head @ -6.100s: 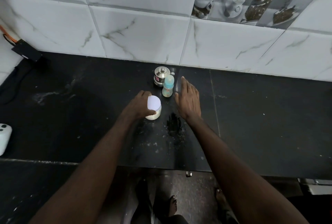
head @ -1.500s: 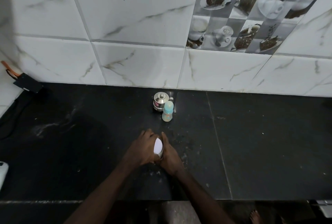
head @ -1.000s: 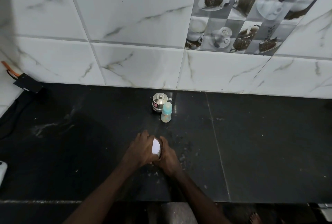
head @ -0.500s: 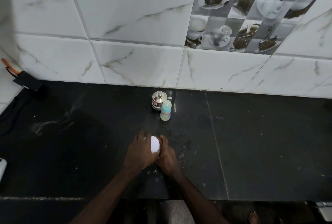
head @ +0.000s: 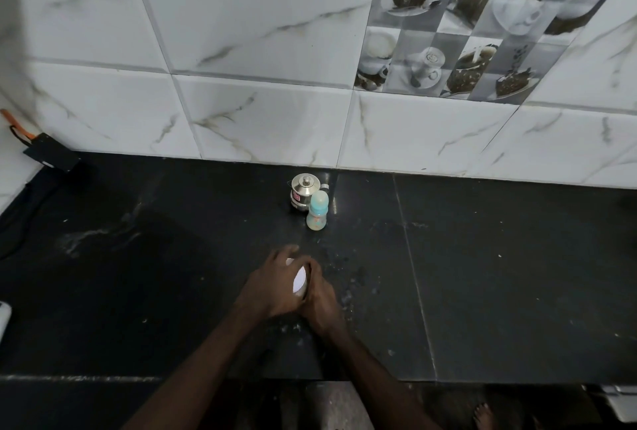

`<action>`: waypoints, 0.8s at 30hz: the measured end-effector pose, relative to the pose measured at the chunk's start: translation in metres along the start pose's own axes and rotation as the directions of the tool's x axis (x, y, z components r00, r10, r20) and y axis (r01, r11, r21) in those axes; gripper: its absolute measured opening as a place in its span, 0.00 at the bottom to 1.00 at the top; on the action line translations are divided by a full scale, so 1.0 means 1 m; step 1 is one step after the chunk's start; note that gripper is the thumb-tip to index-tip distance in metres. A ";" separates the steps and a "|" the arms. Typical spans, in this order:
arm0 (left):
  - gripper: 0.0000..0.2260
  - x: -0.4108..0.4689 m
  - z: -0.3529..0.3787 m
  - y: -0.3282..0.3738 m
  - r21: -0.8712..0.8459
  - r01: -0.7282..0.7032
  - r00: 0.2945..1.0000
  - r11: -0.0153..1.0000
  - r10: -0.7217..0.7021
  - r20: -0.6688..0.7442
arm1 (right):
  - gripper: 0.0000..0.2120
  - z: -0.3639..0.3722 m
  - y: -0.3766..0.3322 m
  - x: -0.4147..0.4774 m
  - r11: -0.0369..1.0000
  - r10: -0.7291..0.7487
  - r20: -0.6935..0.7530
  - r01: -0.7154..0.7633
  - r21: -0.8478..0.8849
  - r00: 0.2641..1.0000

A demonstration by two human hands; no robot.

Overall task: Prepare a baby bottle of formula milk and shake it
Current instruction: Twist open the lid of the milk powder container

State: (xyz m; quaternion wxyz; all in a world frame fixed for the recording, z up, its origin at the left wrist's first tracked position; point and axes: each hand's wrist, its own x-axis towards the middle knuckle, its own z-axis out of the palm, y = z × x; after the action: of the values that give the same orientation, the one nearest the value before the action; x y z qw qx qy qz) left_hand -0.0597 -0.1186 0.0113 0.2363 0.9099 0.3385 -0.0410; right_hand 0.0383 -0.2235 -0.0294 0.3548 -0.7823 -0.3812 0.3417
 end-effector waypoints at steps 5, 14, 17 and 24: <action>0.32 0.000 -0.001 0.015 0.085 0.190 0.980 0.978 -0.185 -0.069 | 0.46 0.001 0.003 0.002 0.999 -0.026 0.007 0.027 -0.045 1.000; 0.29 0.002 0.001 0.009 0.080 0.027 0.999 0.996 -0.024 -0.040 | 0.42 0.000 0.005 0.003 0.998 -0.054 0.003 0.055 -0.025 0.999; 0.32 0.003 -0.002 0.018 0.076 0.252 0.965 0.965 -0.245 -0.093 | 0.46 0.000 0.006 0.004 0.999 -0.043 0.005 0.043 -0.026 0.999; 0.36 0.000 -0.005 0.015 -0.003 0.297 0.950 0.955 -0.296 -0.102 | 0.44 -0.002 0.003 0.001 0.999 -0.042 -0.008 0.042 0.006 0.999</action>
State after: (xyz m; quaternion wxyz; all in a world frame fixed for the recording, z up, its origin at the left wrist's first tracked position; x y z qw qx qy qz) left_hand -0.0512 -0.1263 0.0215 0.2044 0.8510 0.4826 -0.0319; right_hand 0.0415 -0.2243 -0.0313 0.3657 -0.7744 -0.3950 0.3325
